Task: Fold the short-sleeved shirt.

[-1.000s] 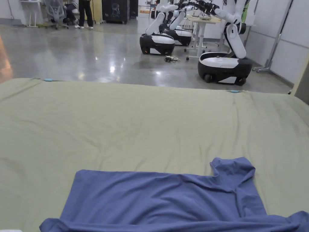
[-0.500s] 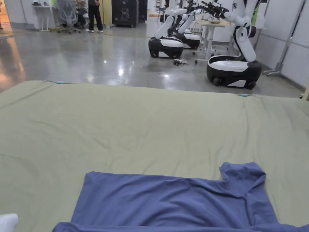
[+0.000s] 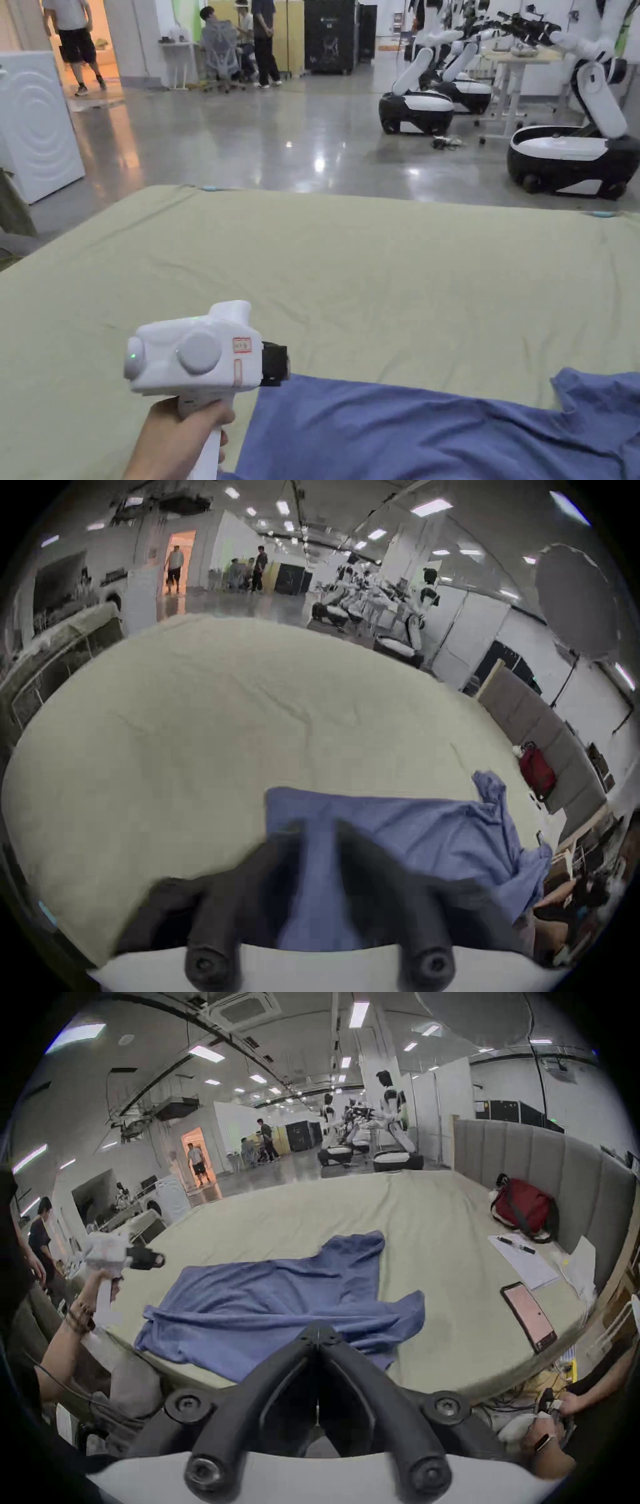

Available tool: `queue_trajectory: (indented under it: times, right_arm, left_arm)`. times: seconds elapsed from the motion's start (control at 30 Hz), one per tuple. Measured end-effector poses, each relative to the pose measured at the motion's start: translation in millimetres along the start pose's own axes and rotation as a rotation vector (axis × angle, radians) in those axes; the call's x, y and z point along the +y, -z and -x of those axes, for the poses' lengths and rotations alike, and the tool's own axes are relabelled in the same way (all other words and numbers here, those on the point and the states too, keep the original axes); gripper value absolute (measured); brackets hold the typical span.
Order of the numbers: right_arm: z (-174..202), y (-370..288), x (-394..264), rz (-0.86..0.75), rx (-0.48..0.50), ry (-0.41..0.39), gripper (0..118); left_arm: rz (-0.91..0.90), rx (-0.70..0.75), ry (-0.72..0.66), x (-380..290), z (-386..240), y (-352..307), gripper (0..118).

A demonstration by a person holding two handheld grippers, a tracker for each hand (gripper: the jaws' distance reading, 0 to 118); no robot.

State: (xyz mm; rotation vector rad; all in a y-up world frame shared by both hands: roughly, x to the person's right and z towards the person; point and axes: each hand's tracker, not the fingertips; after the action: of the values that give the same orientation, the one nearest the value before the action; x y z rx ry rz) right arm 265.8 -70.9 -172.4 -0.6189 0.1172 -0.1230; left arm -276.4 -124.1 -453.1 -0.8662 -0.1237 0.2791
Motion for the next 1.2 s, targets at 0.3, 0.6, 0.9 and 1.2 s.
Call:
queue_trajectory:
  times: [0.3, 0.6, 0.9, 1.2]
  right_arm:
    - [4.8, 10.9, -1.2, 0.040, -0.020, -0.018, 3]
    - [6.0, 16.4, 1.6, 0.061, -0.038, -0.028, 3]
    - [-9.2, 74.5, 68.8, 0.018, -0.032, -0.083, 8]
    - [-79.3, 282.6, 130.6, 0.360, -0.172, 0.016, 96]
  left_arm:
    - [0.127, 0.121, 0.027, 27.0, 8.2, 83.2, 110]
    - [0.143, 0.132, 0.170, 8.4, -13.8, 83.0, 18]
    - [0.105, 0.037, 0.128, 8.4, -11.8, 68.9, 3]
    - [0.087, 0.028, 0.108, 2.5, -11.5, 59.8, 3]
